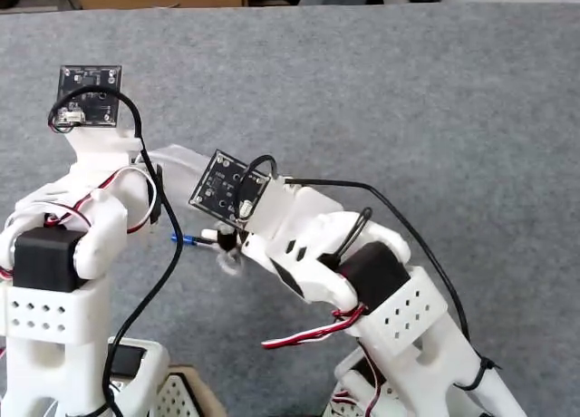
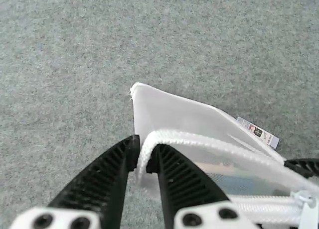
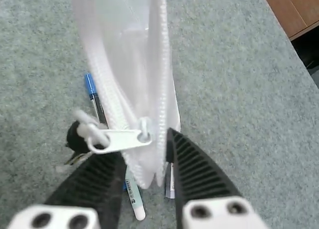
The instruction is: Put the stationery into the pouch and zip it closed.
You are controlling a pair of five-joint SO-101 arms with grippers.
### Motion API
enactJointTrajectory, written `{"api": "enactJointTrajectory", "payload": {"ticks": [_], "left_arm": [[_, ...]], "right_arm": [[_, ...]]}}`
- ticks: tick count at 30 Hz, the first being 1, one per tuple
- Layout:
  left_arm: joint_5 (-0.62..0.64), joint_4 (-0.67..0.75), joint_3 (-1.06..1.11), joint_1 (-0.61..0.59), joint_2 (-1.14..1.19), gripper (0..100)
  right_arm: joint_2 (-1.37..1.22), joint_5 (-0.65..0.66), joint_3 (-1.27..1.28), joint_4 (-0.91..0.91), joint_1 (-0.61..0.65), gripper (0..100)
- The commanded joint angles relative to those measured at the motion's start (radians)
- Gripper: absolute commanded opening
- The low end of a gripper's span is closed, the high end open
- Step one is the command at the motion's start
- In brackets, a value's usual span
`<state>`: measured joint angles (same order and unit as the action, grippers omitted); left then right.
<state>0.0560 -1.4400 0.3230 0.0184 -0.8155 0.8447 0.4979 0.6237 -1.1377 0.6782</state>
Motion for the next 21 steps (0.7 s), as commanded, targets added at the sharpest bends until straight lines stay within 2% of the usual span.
{"api": "enactJointTrajectory", "payload": {"ticks": [1,12,16,21], "left_arm": [[0.005,0.014,-0.028,0.002,0.006,3],[0.000,0.025,0.070,0.002,0.006,3],[0.000,0.069,0.065,0.002,0.006,3],[0.006,0.074,0.071,0.002,0.006,17]], "right_arm": [[-0.001,-0.002,-0.044,0.020,0.012,1.6],[-0.001,-0.002,-0.044,0.020,0.012,1.2],[-0.001,0.000,-0.044,0.020,0.012,1.2],[0.001,0.002,-0.044,0.017,0.012,1.2]]}}
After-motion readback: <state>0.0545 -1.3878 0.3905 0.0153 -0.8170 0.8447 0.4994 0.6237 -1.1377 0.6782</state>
